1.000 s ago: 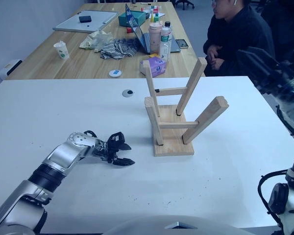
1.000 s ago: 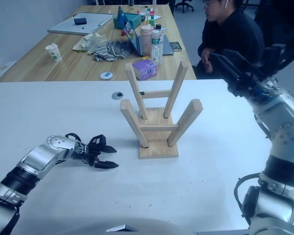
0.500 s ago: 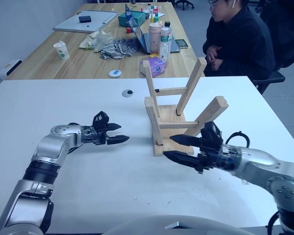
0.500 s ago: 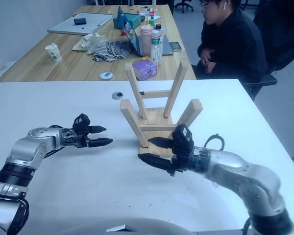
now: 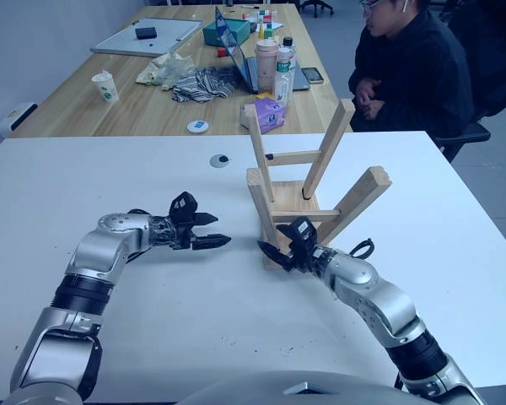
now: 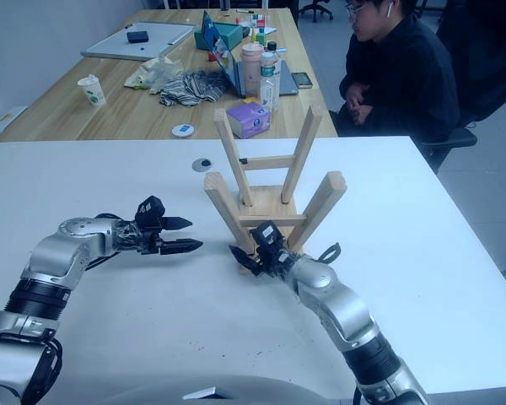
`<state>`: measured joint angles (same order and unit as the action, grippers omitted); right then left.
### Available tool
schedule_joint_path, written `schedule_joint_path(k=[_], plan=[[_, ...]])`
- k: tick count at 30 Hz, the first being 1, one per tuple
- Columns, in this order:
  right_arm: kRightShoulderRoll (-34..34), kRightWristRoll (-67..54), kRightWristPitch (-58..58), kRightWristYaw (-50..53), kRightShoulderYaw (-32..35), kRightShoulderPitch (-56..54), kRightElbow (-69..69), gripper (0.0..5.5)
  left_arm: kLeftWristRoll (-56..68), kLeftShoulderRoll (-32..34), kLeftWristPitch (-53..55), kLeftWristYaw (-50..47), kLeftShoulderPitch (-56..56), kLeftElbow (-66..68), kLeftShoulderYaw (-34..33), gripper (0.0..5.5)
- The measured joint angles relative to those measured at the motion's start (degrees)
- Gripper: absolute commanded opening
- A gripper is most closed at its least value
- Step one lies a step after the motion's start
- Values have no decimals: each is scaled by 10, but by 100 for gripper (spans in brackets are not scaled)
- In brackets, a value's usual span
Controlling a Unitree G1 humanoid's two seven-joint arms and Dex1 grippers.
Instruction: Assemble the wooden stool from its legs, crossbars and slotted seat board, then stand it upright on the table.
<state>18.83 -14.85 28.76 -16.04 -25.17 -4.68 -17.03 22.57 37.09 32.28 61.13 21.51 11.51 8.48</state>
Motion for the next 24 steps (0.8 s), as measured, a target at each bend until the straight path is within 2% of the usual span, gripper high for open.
schedule_joint_path(k=[2, 7, 11, 13, 16, 20, 22, 24], plan=[[0, 31, -25, -1, -3, 13, 0, 207, 2, -7, 2, -9, 19, 17, -18, 410], [6, 64, -91, -34, 11, 33, 18, 199, 0, -11, -4, -9, 28, 74, -43, 410], [26, 57, -153, -100, 41, 42, 49, 195, -13, -7, -36, -5, 27, 136, -61, 410], [44, 40, -186, -152, 50, 49, 61, 195, -25, -3, -56, -4, 28, 176, -66, 410], [74, -35, -218, -287, 73, 69, 62, 195, -39, 3, -82, 3, 36, 227, -70, 410], [144, -83, -224, -443, 74, 75, 43, 195, -60, -2, -135, 14, 57, 264, -70, 410], [170, -47, -284, -475, 70, 71, 74, 194, -71, -12, -193, 38, 48, 254, -59, 410], [186, 12, -400, -481, 70, 40, 145, 194, -73, -20, -242, 71, 25, 223, -46, 410]])
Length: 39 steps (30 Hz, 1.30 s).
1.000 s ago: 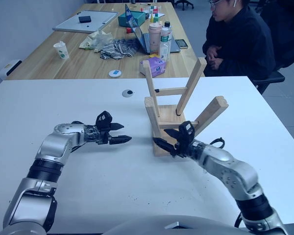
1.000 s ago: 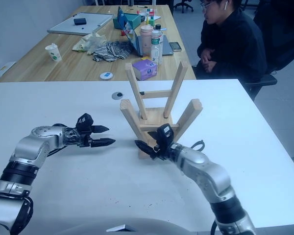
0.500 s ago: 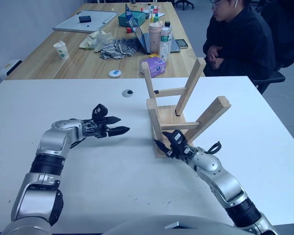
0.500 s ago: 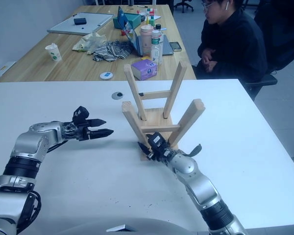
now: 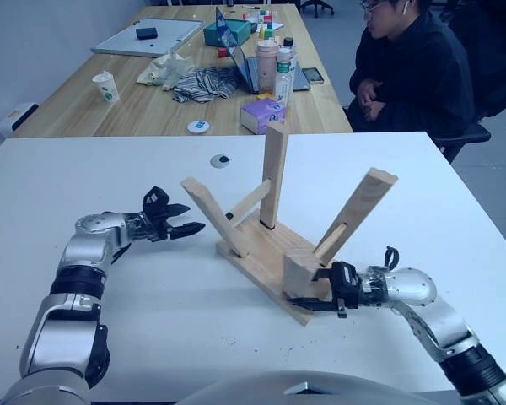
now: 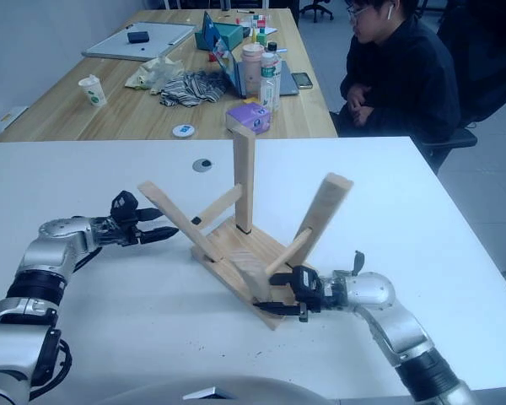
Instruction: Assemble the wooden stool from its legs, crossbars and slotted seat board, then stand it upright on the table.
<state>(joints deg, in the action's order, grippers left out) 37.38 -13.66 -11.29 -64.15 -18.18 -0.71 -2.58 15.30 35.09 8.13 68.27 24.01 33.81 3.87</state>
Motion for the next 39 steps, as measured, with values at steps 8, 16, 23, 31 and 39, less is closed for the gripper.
schedule_joint_path(k=[8, 16, 23, 31, 39], plan=[[12, 44, -86, 42, 47, -80, 190, 259, 4, -52, -126, 73, -15, -2, 10, 410], [-11, -41, 32, 32, 74, -63, 127, 235, 4, -115, -173, 57, 54, 103, -9, 366], [-14, -60, 82, 30, 86, -50, 98, 111, 5, -130, -146, 111, 33, 88, 9, 250], [-27, -59, 89, 30, 92, -50, 94, 109, 7, -157, -132, 100, 33, 58, 10, 157], [-29, -86, 159, 18, 116, -54, 78, 110, 12, -154, -102, 97, 25, 20, 16, 148]])
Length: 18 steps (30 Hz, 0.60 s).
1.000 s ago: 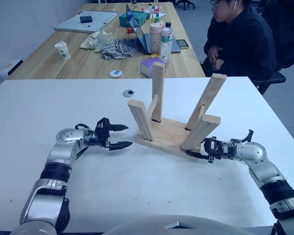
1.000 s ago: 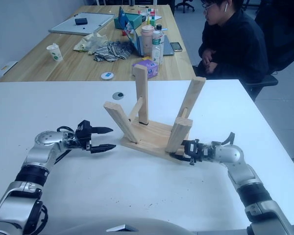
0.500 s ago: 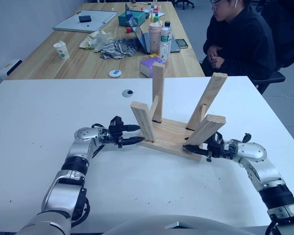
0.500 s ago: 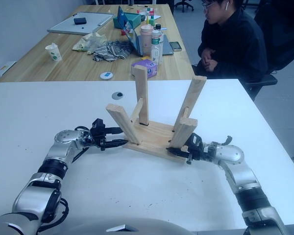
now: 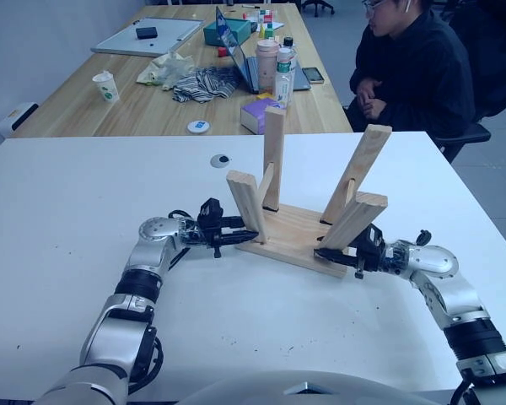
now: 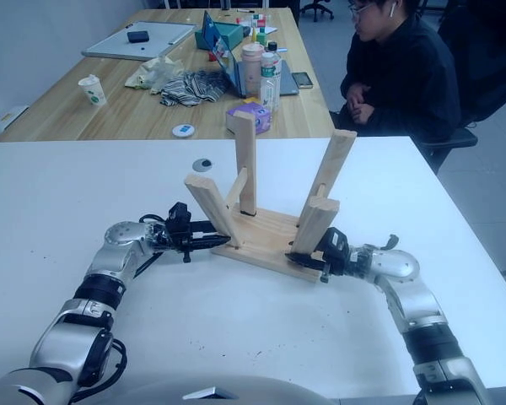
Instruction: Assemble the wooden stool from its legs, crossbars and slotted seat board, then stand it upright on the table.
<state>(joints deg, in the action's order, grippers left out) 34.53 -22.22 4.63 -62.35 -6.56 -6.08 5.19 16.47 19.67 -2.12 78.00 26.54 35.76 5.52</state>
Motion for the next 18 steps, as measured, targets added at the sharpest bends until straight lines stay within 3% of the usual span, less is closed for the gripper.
schedule_joint_path(k=[4, 12, 14, 18], plan=[[4, -87, 156, -2, 31, -18, -51, 110, 44, 26, 113, -4, -10, -89, -11, 140], [24, -281, 562, 4, 88, -138, -41, 109, 237, 116, 587, -72, -19, -280, -75, 121], [24, -297, 641, 9, 89, -172, -11, 161, 257, 133, 675, -87, -8, -297, -82, 167], [19, -267, 793, 117, 115, -307, 140, 230, 298, 162, 911, -161, 31, -343, -62, 227]])
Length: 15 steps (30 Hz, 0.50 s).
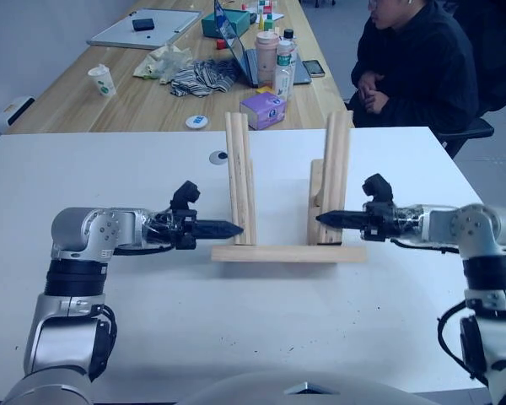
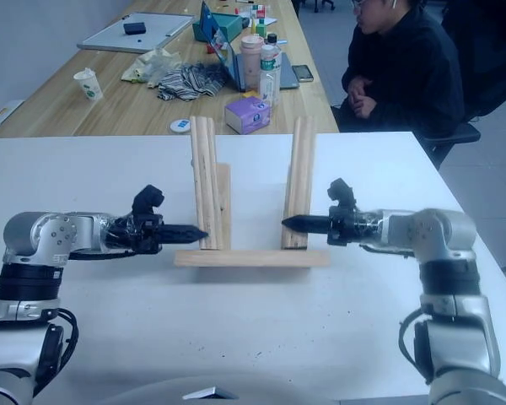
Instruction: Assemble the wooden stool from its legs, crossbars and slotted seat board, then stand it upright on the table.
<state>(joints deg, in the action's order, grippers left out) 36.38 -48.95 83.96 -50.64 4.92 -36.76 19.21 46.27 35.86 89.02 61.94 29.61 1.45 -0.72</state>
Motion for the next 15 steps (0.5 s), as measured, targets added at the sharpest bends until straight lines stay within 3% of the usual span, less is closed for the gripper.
schedule_joint_path(k=[4, 8, 12, 15], plan=[[-3, 25, 20, 48, 25, -39, 61, 308, 10, 0, 28, -71, 17, 24, 4, 296], [-17, 29, 10, 59, 82, -47, 88, 377, -2, 7, -9, -93, 44, 96, -48, 359], [34, 65, -173, 10, 135, -23, 100, 453, -5, 88, -125, -21, 29, 113, -92, 429], [81, 126, -342, -92, 116, 83, 70, 491, -47, 125, -278, 71, -45, 69, -78, 464]])
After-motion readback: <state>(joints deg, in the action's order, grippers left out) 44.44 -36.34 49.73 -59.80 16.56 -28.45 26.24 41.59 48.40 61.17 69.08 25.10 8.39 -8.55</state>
